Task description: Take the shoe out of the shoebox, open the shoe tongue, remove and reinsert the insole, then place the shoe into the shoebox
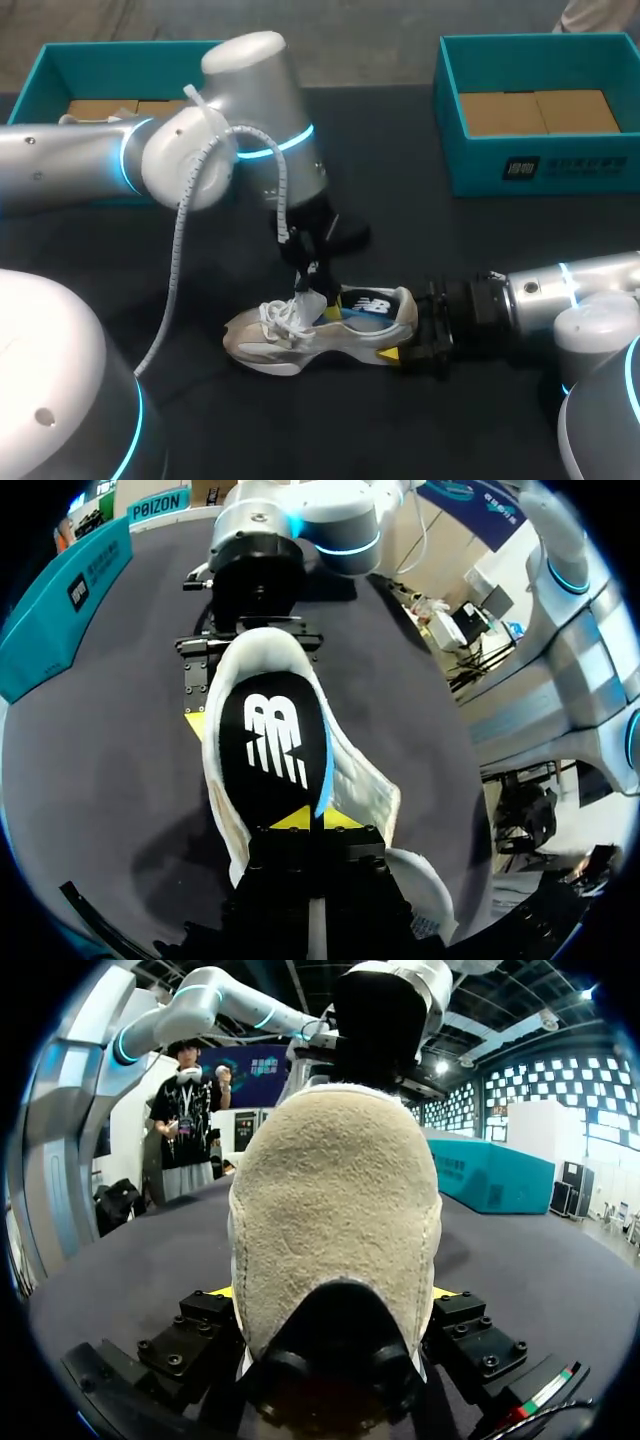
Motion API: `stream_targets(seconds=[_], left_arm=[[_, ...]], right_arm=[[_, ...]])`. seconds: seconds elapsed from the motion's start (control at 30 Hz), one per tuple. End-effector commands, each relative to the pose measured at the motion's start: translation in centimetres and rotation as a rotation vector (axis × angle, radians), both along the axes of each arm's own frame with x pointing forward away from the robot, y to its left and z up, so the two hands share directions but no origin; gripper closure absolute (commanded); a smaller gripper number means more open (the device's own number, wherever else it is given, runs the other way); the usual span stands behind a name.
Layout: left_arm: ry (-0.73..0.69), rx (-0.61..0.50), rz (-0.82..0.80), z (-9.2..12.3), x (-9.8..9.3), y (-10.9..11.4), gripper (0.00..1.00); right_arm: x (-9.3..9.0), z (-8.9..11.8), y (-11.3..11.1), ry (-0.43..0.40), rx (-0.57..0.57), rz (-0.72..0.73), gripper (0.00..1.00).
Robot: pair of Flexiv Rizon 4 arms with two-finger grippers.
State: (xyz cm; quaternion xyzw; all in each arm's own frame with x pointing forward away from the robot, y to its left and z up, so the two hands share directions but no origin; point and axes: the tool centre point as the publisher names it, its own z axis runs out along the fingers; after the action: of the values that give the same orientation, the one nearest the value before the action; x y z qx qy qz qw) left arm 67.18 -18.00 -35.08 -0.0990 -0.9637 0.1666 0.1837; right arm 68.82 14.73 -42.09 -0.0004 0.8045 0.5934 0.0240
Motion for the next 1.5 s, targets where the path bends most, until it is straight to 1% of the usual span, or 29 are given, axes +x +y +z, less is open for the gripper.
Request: stream_targets(seconds=[0.03,0.3,0.63,0.67,0.7,0.73,0.77,0.8,0.83,0.97,1.1,1.13,1.2,1.27,1.4,1.5], left_arm=[[0.005,-0.019,0.008,0.3,0.1,0.9,1.0],[0.041,-0.044,0.0,0.6,0.1,1.1,1.0],[0.007,-0.032,0.001,1.0,-0.4,0.8,1.0],[0.003,-0.033,0.001,1.2,-0.4,0.7,0.9],[-0.004,-0.037,0.002,1.4,-0.5,0.6,0.73],[-0.014,-0.042,0.002,1.7,-0.6,0.5,0.64],[-0.018,-0.047,0.003,1.9,-0.6,0.5,0.58],[-0.023,-0.05,0.004,2.1,-0.7,0.4,0.56],[-0.04,-0.055,0.005,2.4,-0.8,0.3,0.49],[-0.079,-0.066,0.007,3.4,-1.2,-0.1,0.5],[-0.126,-0.078,0.026,4.2,-1.6,-0.2,0.46],[-0.141,-0.077,0.03,4.3,-1.8,-0.2,0.47],[-0.171,-0.075,0.047,4.3,-2.2,-0.4,0.44],[-0.217,-0.069,0.07,4.3,-2.8,-0.7,0.36],[-0.283,-0.068,0.107,4.3,-3.3,-1.3,0.34],[-0.324,-0.065,0.135,4.3,-3.4,-1.7,0.35]], right_arm=[[0.0,-0.2,0.1,0.0,-0.004,-0.001,1.0],[0.0,-0.2,0.1,0.0,-0.004,-0.001,1.0],[0.0,-0.2,0.1,0.0,-0.004,-0.001,1.0],[0.0,-0.2,0.1,0.0,-0.004,-0.001,1.0],[0.0,-0.2,0.1,0.0,-0.004,-0.001,1.0],[0.0,-0.2,0.1,0.0,-0.004,-0.001,1.0],[0.0,-0.2,0.1,0.0,-0.004,-0.001,1.0],[0.0,-0.2,0.1,0.0,-0.004,-0.001,1.0],[0.0,-0.2,0.1,0.0,-0.004,-0.001,1.0],[0.0,-0.2,0.1,0.0,-0.004,-0.001,1.0],[0.0,-0.2,0.1,0.0,-0.004,-0.001,1.0],[0.0,-0.2,0.1,0.0,-0.004,-0.001,1.0],[0.0,-0.2,0.1,0.0,-0.004,-0.001,1.0],[0.0,-0.2,0.1,0.0,-0.004,-0.001,1.0],[0.0,-0.2,0.1,0.0,-0.004,-0.001,1.0],[0.0,-0.2,0.1,0.0,-0.004,-0.001,1.0]])
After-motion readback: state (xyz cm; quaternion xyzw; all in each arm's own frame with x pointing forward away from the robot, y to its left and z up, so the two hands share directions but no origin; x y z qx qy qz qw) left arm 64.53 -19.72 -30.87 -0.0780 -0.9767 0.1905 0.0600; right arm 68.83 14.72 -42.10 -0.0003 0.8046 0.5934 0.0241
